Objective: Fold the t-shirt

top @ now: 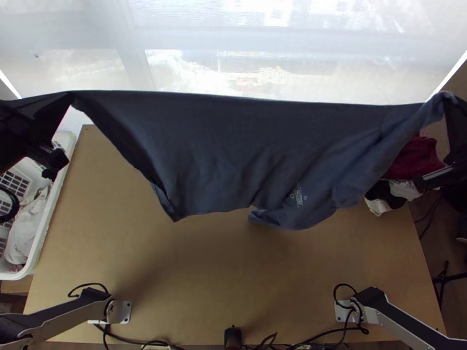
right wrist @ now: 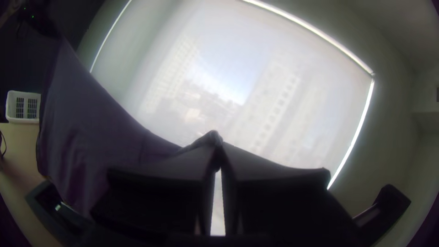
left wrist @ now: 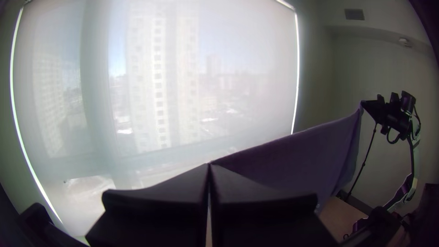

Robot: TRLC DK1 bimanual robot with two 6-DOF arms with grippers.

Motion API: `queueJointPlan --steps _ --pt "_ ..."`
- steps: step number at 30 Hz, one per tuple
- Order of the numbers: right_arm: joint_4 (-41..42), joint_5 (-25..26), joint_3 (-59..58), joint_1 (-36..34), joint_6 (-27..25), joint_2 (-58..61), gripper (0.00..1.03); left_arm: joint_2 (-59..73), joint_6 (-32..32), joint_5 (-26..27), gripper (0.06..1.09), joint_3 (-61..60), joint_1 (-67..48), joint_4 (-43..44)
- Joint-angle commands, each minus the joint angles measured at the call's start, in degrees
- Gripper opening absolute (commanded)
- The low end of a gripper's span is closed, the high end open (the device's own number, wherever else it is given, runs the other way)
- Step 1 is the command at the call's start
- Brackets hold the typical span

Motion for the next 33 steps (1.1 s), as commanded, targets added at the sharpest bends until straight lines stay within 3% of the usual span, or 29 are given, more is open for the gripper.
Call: queueJointPlan --steps 1,9,13,23,33 --pt "-2.97 -0.17 9.68 0.97 3.46 -0.70 0.03 -4.25 0.68 -0.15 0.09 0.50 0.09 -2.40" --pt "-13.96 -2.45 11.88 0.97 10.40 -1.66 0.03 -7.15 2.00 -0.24 0.09 0.50 0.80 -8.21" --pt "-14.40 -3.60 9.77 0.88 13.30 -1.75 0.03 -7.50 2.09 -0.24 0.09 -0.20 3.35 -9.00" --pt "0.98 -3.95 -12.99 4.22 16.38 -3.69 0.03 -5.22 2.09 -0.15 0.09 -7.67 6.16 -4.87" --pt "2.65 -3.77 2.39 9.23 11.10 5.81 0.03 -5.13 2.27 -0.24 0.09 -6.09 8.97 -3.72"
